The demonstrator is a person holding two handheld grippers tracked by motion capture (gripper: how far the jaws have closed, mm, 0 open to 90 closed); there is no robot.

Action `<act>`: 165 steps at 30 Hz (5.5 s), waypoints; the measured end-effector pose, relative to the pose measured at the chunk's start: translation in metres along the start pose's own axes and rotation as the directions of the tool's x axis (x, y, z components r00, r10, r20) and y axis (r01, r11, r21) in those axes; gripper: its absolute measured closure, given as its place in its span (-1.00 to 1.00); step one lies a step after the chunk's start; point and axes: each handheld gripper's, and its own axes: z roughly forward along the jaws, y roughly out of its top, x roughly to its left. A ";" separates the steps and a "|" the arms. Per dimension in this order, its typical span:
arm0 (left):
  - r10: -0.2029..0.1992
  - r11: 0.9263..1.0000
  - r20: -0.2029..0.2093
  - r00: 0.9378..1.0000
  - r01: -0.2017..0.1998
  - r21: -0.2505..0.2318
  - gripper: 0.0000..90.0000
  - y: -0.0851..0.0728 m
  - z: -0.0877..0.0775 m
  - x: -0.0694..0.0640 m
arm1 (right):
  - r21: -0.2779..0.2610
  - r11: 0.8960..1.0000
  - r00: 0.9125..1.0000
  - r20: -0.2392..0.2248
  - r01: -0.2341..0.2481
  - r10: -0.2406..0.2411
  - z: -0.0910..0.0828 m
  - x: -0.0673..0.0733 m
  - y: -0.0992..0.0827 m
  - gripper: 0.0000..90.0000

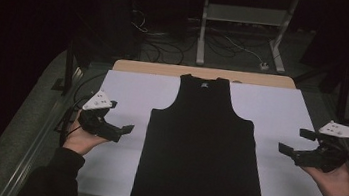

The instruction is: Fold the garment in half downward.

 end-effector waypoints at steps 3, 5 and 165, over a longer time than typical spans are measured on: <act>0.017 1.000 0.008 1.000 -0.018 0.018 -1.00 0.004 0.002 0.002 | 0.010 1.000 1.000 0.001 0.003 -0.003 0.001 -0.003 0.007 -1.00; 0.027 0.999 0.016 1.000 -0.028 0.027 -1.00 0.007 0.003 0.003 | 0.010 1.000 1.000 0.002 0.004 -0.004 0.002 -0.004 0.008 -1.00; -0.103 0.944 0.147 0.984 0.050 0.325 0.26 0.006 0.172 0.059 | 0.324 0.944 0.995 -0.048 -0.069 0.089 0.169 -0.060 0.016 0.31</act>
